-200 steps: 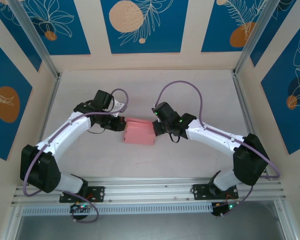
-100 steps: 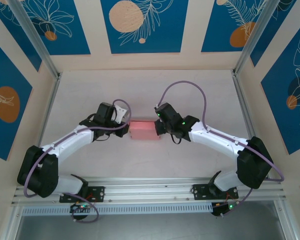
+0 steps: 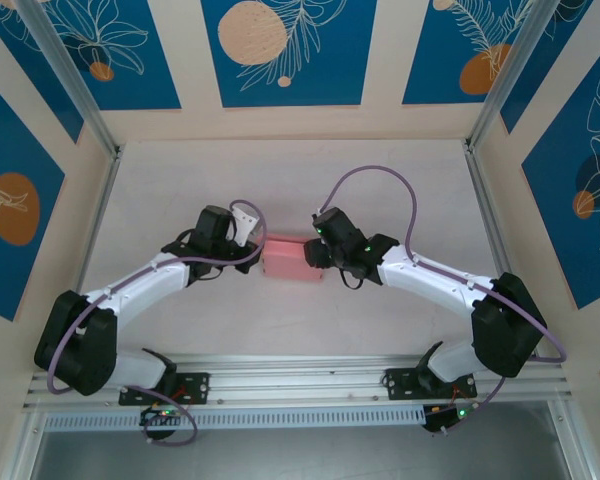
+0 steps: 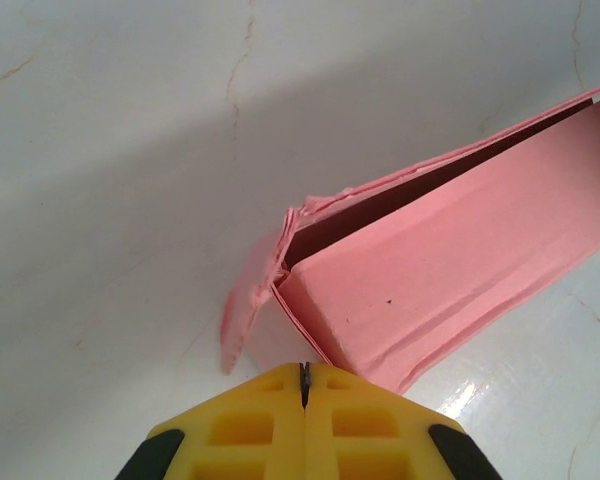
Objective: Fold the paper box
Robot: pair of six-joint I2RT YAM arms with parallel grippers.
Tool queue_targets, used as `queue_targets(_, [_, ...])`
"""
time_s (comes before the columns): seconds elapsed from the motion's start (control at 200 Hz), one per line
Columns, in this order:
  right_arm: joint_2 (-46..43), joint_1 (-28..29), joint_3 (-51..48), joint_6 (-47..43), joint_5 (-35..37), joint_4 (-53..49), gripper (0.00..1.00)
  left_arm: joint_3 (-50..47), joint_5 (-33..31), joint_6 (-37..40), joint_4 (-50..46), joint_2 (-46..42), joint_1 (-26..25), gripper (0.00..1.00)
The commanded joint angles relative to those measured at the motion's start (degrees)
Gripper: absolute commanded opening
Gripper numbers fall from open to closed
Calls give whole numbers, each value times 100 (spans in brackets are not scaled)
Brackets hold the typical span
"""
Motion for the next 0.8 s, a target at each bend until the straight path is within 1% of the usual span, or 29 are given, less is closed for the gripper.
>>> queue_targets(0.0, [37,-21,-97,215,-18,182,51,-1,26,148,131,-151,-83,0])
queue_targets(0.075, [33,-23,-127,322,104,163,56,-1,-8,169,127,-159,-85,0])
queue_targets(0.16, [12,-47,-163,397,155,137,59,7,-21,210,116,-178,-85,0])
queue_targets(0.305, [16,-74,-212,380,85,178,59,-10,-44,214,130,-187,-93,0])
queue_targets(0.43, [-41,-33,-435,298,-145,478,59,-3,3,166,123,-197,-92,0])
queue_targets(0.505, [-87,21,-540,322,-162,529,59,41,-18,147,33,-224,-95,0])
queue_targets(0.655, [-293,82,-721,402,-242,628,64,69,-42,135,-23,-234,-101,0])
queue_targets(0.795, [-397,85,-713,368,-218,560,64,102,-27,109,-21,-145,-112,0])
